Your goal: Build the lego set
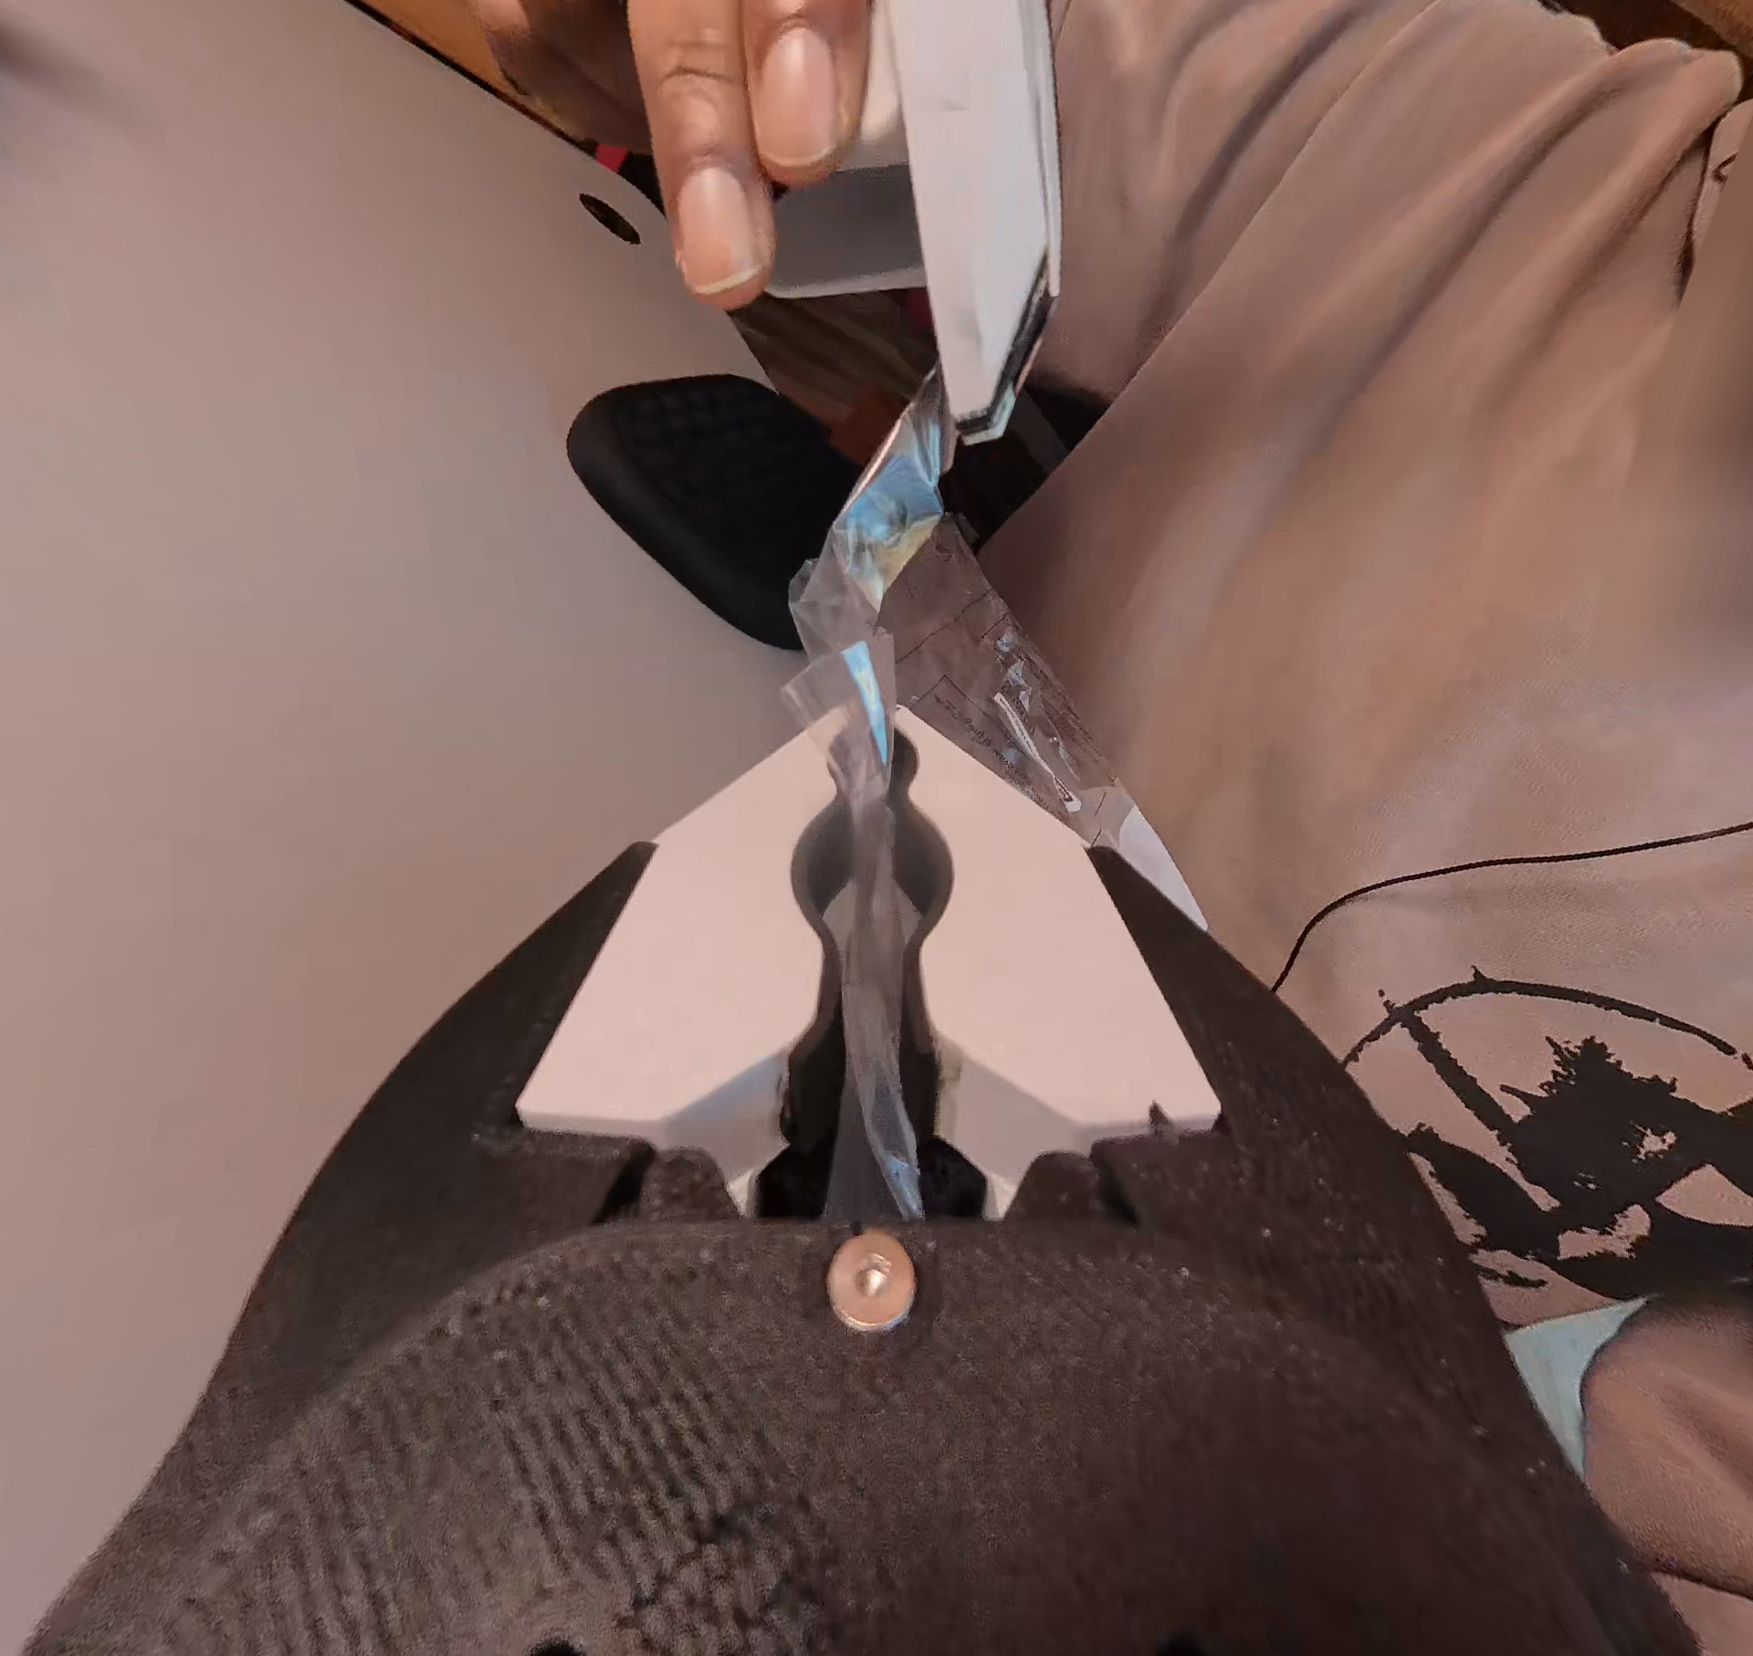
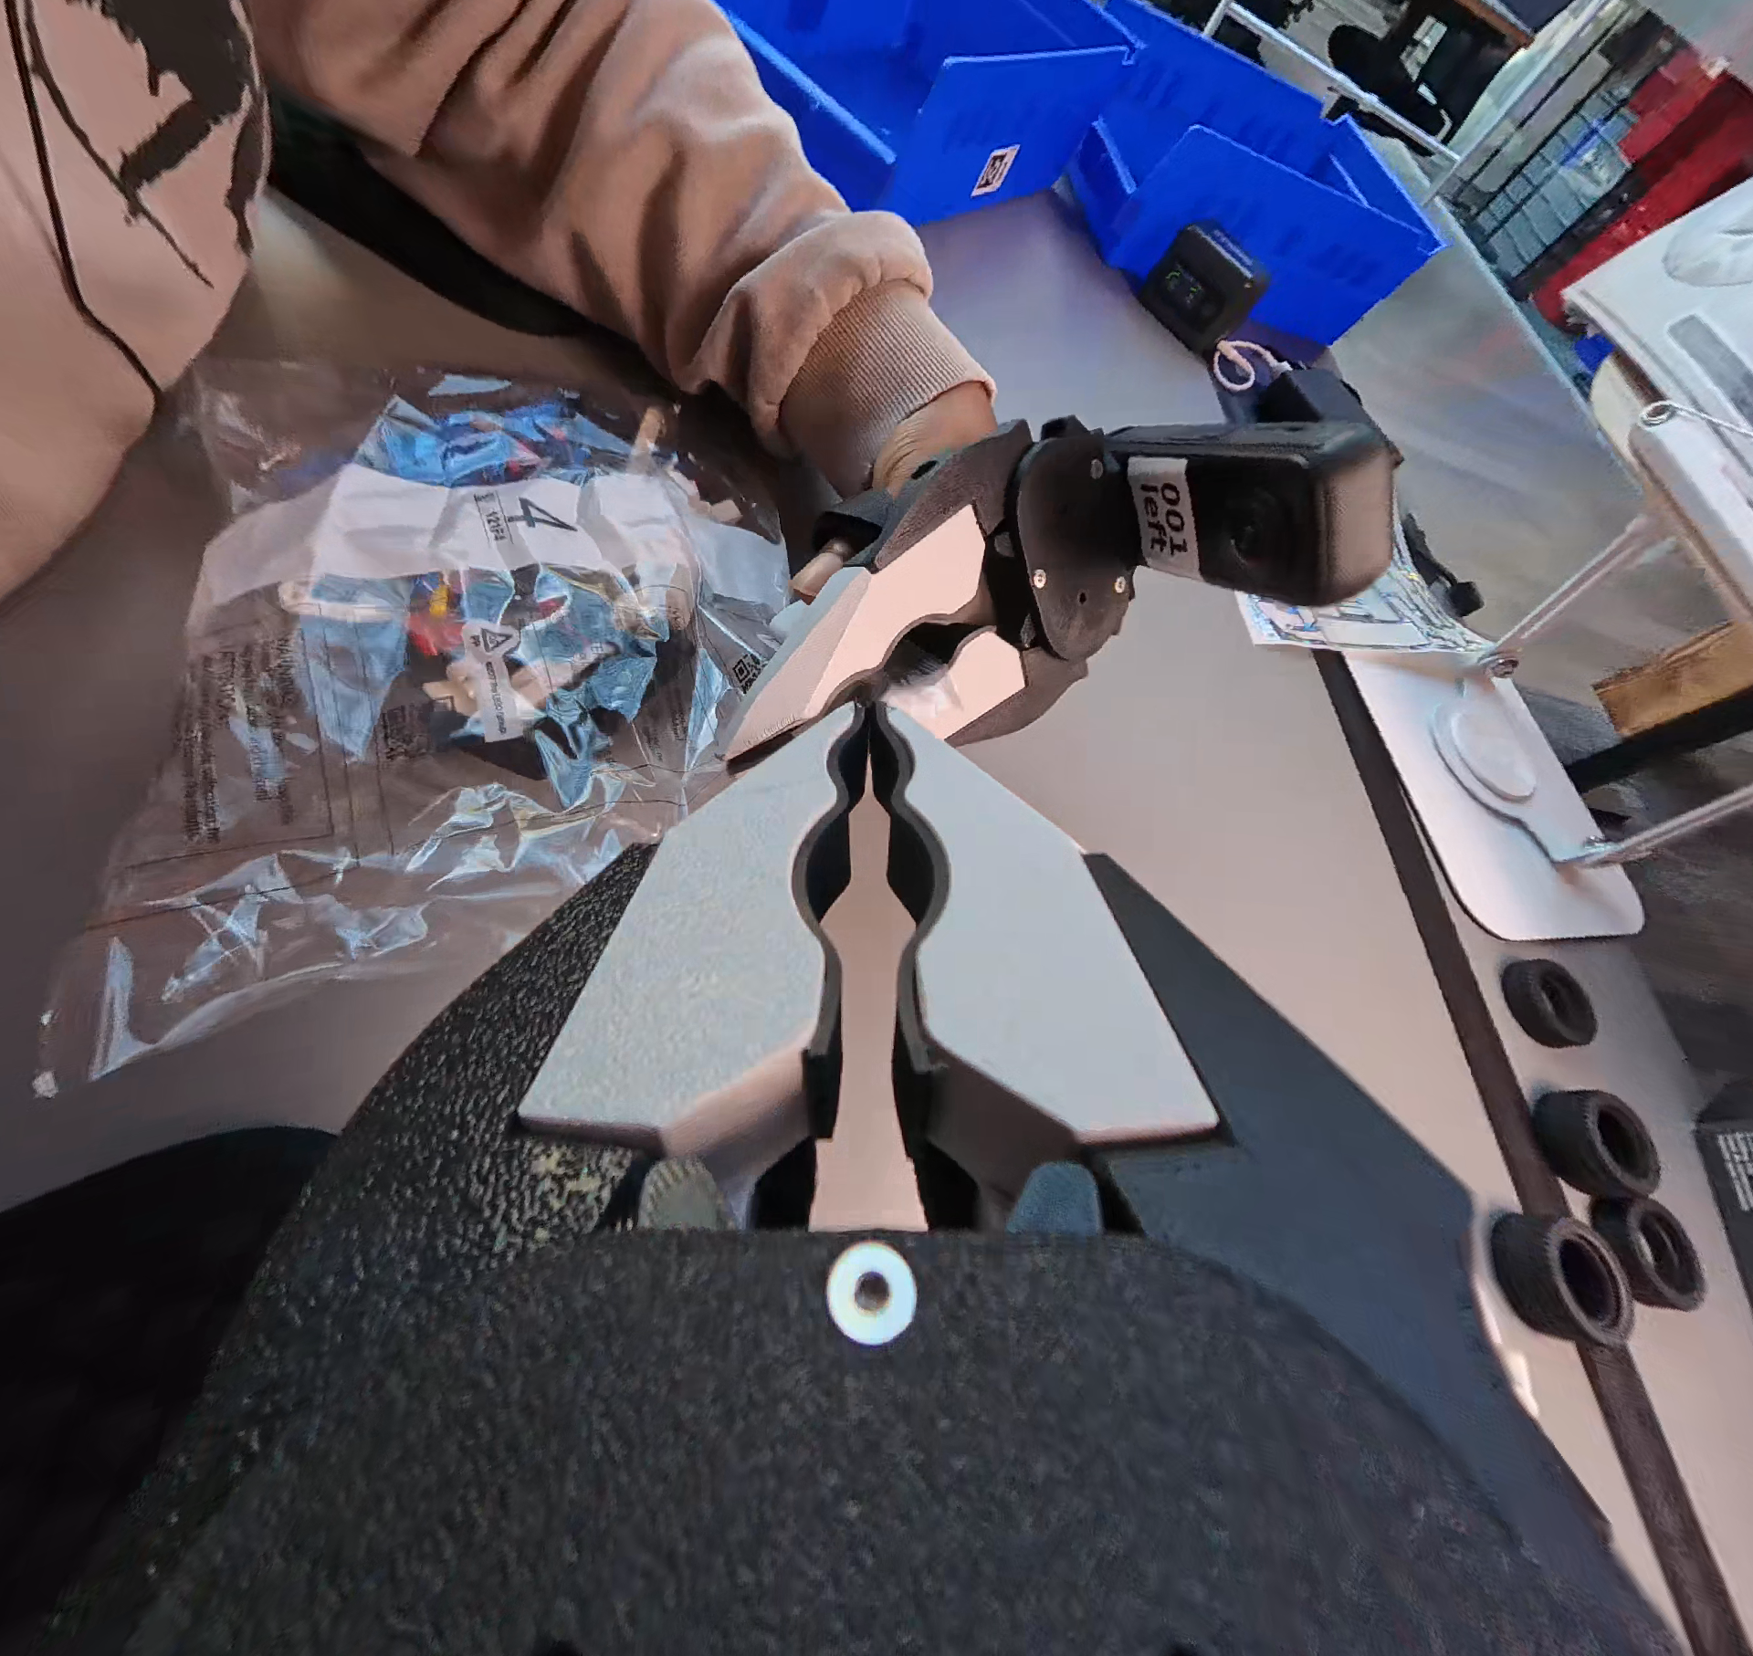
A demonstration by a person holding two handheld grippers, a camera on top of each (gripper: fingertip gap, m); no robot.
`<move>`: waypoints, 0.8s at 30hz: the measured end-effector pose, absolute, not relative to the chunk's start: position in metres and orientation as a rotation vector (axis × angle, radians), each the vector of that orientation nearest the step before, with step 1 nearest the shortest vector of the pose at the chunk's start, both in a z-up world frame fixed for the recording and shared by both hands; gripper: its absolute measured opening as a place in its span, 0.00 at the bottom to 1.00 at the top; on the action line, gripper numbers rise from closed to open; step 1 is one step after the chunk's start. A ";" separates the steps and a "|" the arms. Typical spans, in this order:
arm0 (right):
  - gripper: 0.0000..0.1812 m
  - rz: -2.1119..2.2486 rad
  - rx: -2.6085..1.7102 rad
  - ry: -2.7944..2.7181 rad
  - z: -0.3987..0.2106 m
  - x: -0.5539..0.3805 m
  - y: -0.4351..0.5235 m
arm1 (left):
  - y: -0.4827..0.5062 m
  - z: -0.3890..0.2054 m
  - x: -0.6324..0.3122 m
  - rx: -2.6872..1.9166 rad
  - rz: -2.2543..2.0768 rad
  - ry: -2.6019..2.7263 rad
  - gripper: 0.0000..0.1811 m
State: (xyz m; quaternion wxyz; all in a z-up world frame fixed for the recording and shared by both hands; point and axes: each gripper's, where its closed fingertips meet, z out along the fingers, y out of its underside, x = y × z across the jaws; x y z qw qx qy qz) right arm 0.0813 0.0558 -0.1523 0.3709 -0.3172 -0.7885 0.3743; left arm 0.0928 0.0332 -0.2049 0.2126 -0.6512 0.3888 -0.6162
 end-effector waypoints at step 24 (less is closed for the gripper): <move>0.00 1.200 -0.856 -1.924 -0.076 0.084 0.001 | -0.009 -0.099 0.042 -1.546 -1.132 0.923 0.00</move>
